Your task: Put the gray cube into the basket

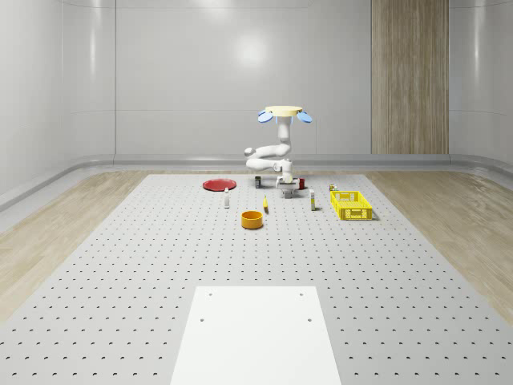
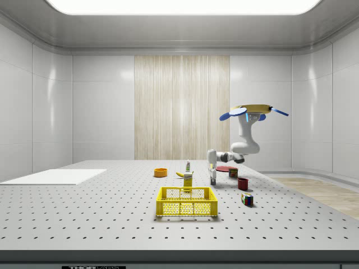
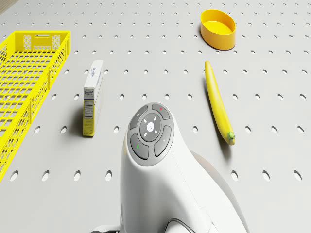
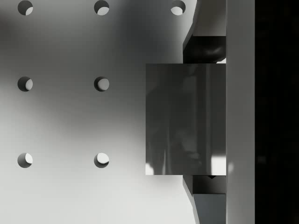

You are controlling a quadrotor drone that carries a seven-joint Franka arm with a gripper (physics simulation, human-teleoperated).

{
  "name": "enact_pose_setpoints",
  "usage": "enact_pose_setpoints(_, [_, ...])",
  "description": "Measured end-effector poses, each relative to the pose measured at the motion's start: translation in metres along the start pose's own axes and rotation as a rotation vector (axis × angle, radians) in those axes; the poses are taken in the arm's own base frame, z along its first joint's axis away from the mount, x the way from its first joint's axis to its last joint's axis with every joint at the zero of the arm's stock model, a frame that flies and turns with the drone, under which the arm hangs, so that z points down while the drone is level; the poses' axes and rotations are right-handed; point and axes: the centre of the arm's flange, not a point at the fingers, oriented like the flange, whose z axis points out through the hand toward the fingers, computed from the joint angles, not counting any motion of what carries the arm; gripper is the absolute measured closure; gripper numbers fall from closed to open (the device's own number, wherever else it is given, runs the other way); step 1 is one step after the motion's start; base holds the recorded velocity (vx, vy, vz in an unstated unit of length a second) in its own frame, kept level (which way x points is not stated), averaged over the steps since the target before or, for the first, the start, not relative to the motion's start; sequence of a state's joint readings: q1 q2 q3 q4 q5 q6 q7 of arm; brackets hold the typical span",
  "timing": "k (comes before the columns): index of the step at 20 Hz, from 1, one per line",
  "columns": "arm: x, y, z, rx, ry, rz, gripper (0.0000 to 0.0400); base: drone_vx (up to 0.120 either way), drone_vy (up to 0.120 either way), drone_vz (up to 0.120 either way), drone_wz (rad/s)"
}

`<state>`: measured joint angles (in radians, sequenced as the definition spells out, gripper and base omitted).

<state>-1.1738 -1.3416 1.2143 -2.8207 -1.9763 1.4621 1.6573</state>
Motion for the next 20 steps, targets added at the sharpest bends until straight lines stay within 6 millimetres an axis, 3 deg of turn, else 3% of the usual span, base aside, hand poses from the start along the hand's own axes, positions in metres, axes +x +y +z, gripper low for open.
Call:
enact_pose_setpoints(9, [0.0,0.0,-0.001,0.0,0.0,0.0,0.0147,0.0,0.0,0.0,0.0])
enact_pose_setpoints(14, [0.0,0.0,-0.015,0.0,0.0,0.0,0.0149,0.0,0.0,0.0,0.0])
enact_pose_setpoints(20, [0.0,0.0,-0.035,0.0,0.0,0.0,0.015,0.007,0.033,0.107,0.0])
